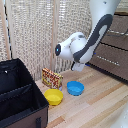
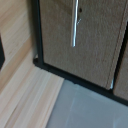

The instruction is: Move your gripper towards the bottom drawer handle. Grasp the handle gently with your gripper. Apply gentle outward force to slide the bottom drawer open.

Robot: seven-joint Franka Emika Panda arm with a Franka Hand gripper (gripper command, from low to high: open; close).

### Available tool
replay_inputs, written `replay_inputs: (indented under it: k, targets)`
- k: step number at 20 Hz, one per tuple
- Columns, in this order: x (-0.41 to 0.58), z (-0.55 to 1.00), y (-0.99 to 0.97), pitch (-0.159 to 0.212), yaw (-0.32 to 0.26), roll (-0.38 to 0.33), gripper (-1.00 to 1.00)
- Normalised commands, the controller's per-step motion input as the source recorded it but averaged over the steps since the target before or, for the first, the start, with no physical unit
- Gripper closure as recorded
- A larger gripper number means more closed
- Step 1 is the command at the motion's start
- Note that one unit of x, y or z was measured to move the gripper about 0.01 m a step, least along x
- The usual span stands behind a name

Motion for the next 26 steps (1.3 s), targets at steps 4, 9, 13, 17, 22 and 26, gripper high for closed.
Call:
replay_inputs:
  k: [4,9,13,17,22,26]
  targets:
    - [0.054,0.05,-0.61,0.034,0.099,-0.118,-1.0]
    - [-0.029,0.01,-0.58,0.009,0.106,-0.172,-1.0]
    - [-0.074,-0.05,-0.52,0.0,0.09,-0.258,-1.0]
    - [-0.083,-0.13,-0.46,0.0,0.065,-0.278,-1.0]
    - [-0.026,-0.2,-0.46,0.0,0.031,-0.205,-1.0]
    - [0.019,-0.02,-0.58,0.0,0.003,-0.043,-1.0]
